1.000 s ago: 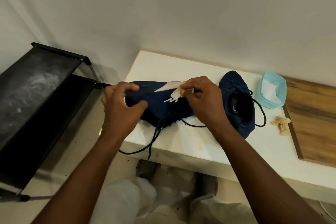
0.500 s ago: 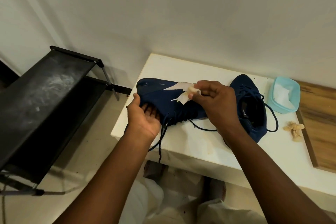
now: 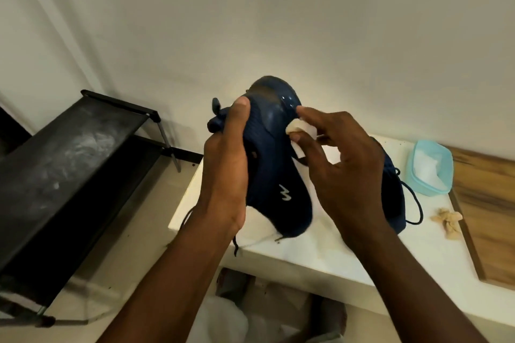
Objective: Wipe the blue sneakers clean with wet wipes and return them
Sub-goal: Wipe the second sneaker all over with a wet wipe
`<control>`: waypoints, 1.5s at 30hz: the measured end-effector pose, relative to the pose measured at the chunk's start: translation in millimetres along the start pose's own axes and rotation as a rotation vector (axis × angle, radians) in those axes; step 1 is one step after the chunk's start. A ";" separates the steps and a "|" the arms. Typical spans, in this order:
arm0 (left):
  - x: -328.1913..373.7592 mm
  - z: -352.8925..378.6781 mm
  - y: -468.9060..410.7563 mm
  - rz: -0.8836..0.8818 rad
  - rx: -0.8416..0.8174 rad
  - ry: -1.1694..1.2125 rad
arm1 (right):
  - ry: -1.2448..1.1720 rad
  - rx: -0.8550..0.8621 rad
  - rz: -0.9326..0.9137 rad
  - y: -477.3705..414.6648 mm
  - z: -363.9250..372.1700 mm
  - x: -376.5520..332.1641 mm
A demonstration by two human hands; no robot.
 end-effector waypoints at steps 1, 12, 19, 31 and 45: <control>0.7 4.3 3.0 0.035 -0.004 -0.082 | 0.001 0.051 -0.002 -2.7 -5.4 -2.4; -4.3 27.1 4.2 0.400 -0.275 -0.331 | 0.149 0.114 -0.100 -18.6 -46.2 -1.3; -13.6 17.3 -10.5 0.294 -0.329 -0.320 | 0.131 0.168 -0.056 -3.7 -31.1 20.5; -0.6 26.3 1.2 -0.131 -0.189 0.083 | 0.118 0.136 -0.115 16.9 -23.4 15.5; -45.1 2.6 -2.3 0.093 -0.214 -0.165 | 0.195 -0.122 0.149 -0.9 -15.0 22.8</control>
Point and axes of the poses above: each hand's wrist, its own y-axis away from the middle knuckle, its own z-axis out of the palm, x = y × z, the point moved 1 cm from there along -y, towards the middle knuckle, and after that the axes turned 14 degrees about y, right-handed, at the moved point
